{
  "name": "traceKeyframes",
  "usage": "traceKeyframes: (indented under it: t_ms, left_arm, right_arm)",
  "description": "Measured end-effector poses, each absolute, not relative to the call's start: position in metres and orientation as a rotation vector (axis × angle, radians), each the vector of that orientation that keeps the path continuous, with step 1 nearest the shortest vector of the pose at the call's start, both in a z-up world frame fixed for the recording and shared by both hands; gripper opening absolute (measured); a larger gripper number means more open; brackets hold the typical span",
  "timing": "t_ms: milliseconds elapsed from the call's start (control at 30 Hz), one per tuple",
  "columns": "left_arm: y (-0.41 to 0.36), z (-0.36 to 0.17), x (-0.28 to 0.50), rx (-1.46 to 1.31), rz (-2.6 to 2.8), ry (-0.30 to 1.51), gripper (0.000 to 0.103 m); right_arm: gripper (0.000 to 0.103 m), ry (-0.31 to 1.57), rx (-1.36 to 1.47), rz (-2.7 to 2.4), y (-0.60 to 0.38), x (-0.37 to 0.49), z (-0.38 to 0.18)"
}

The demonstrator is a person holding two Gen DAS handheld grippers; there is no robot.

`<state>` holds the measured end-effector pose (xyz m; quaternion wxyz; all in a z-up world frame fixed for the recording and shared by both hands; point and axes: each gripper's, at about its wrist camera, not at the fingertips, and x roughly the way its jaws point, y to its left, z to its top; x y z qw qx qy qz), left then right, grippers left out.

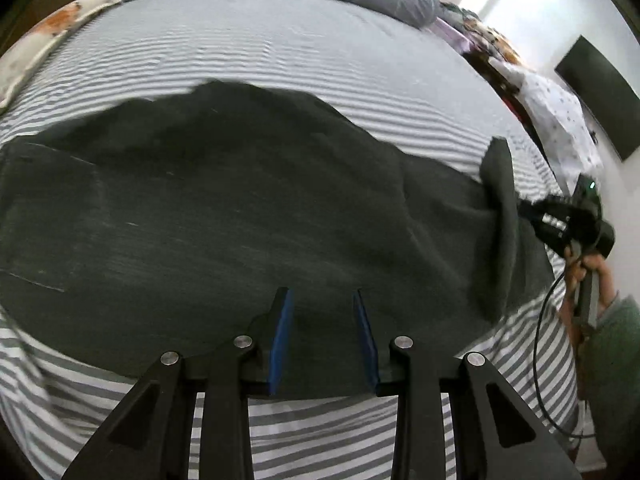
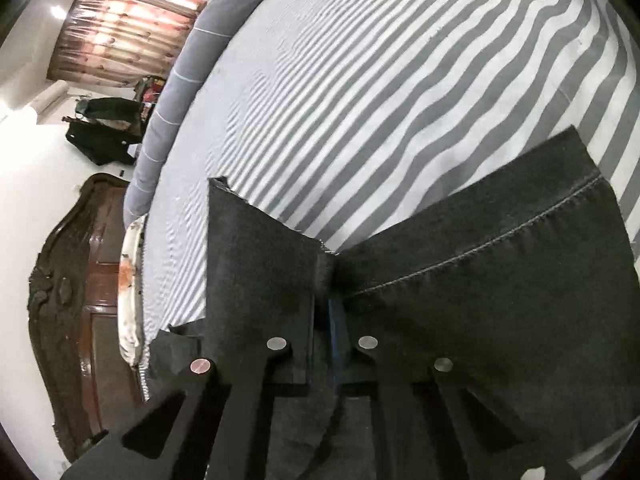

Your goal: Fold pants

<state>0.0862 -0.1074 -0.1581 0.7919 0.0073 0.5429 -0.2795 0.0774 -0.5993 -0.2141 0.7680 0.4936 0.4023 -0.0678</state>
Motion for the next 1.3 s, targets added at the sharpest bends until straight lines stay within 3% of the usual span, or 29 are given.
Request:
traceKeyframes:
  t_ms: [200,467,700,800,933,1300]
  left_arm:
    - [-0.119,-0.17,0.083,0.055,-0.604,1.2,0.033]
    - [-0.138,-0.147,0.029,-0.004,-0.905,1.221,0.036]
    - [-0.172,-0.16,0.01,-0.198,-1.023,1.355,0.038]
    - [-0.177,-0.166,0.018,-0.316,-0.981,1.371,0.045]
    - [-0.175,-0.168,0.026,-0.492,-0.947,1.378,0.046]
    - [-0.175,-0.183,0.054,-0.631,-0.792,1.413,0.046]
  right_arm:
    - [0.006,0.802,1.024,-0.159,-0.605,0.049,-0.177]
    - [0.006,0.811,0.996,-0.197,-0.609,0.041,-0.157]
    - [0.006,0.775,0.942,-0.165,-0.607,0.045,-0.118]
    - [0.006,0.766,0.921,-0.167,-0.608,0.042,-0.11]
    - [0.006,0.758,0.925,-0.167,-0.609,0.036,-0.106]
    - [0.006,0.749,0.978,-0.186,-0.612,0.003,-0.119]
